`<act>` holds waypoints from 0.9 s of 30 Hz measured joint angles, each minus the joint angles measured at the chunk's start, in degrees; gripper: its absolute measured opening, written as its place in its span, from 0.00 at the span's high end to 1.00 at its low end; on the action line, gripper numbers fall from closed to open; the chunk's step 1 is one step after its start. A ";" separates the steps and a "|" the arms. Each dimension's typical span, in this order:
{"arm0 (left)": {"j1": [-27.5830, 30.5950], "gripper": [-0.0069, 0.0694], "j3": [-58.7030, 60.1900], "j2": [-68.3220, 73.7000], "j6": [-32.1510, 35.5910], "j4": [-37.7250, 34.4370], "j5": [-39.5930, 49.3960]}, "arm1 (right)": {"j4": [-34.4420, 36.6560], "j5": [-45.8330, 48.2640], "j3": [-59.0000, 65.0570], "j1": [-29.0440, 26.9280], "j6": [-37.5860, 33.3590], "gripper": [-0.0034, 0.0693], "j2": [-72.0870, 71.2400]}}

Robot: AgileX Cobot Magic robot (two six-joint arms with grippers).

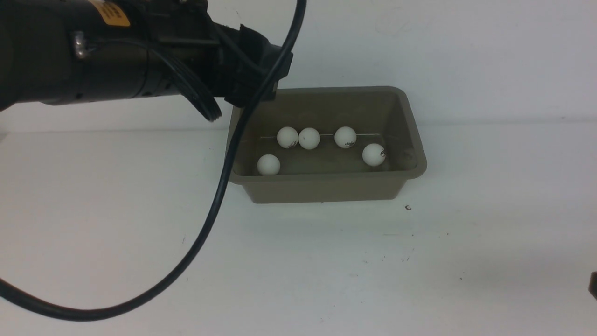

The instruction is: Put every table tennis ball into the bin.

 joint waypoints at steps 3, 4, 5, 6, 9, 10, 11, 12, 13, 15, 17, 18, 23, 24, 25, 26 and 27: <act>0.00 0.34 0.00 0.00 0.00 0.00 0.00 | 0.00 0.00 0.00 0.00 0.00 0.39 0.00; 0.00 0.34 0.00 0.00 0.00 0.00 0.00 | 0.00 0.00 0.00 0.00 0.00 0.39 -0.04; 0.00 0.34 0.00 0.00 0.00 0.00 0.00 | 0.00 0.00 0.00 0.00 0.00 0.39 -0.04; 0.00 0.34 0.00 0.00 0.00 0.00 0.00 | 0.00 0.00 0.00 0.00 0.00 0.39 -0.04; 0.00 0.34 0.00 0.00 0.00 0.00 0.00 | 0.00 0.00 0.00 0.00 0.00 0.39 -0.04; 0.00 0.34 0.00 0.00 0.00 0.00 0.00 | 0.00 0.00 0.00 0.00 0.00 0.39 -0.04; 0.00 0.34 0.00 0.00 0.00 0.00 0.00 | 0.00 0.00 0.00 0.00 0.00 0.39 -0.04; 0.00 0.34 0.00 0.00 0.00 0.00 0.00 | 0.00 0.00 0.00 0.00 0.00 0.39 -0.04; 0.00 0.34 0.00 0.00 0.00 0.00 0.00 | 0.00 0.00 0.00 0.00 0.00 0.39 -0.04; 0.00 0.34 0.00 0.00 0.00 0.00 0.00 | 0.00 0.00 0.00 0.00 0.00 0.39 -0.04; 0.00 0.34 0.00 0.00 0.00 0.00 0.00 | 0.00 0.00 0.00 0.00 0.00 0.39 -0.04; 0.00 0.34 0.00 0.00 0.00 0.00 0.00 | 0.00 0.00 0.00 0.00 0.00 0.39 -0.04; 0.00 0.34 0.00 0.00 0.00 -0.88 -0.25 | 0.00 0.00 0.00 0.00 -0.01 0.39 -0.04; 0.00 0.34 0.00 0.00 0.00 -1.51 -0.25 | 0.00 0.00 0.00 0.00 -0.01 0.39 -0.04; 0.00 0.34 0.00 0.00 0.00 -2.06 -0.30 | 0.00 0.06 0.00 0.00 -0.01 0.39 -0.04; 0.00 0.34 0.00 0.00 0.00 -3.05 -0.30 | 0.00 0.18 0.00 0.00 -0.01 0.39 -0.04; 0.00 0.34 0.00 0.00 0.00 -3.87 -0.31 | 0.00 0.36 0.00 0.00 -0.01 0.39 -0.04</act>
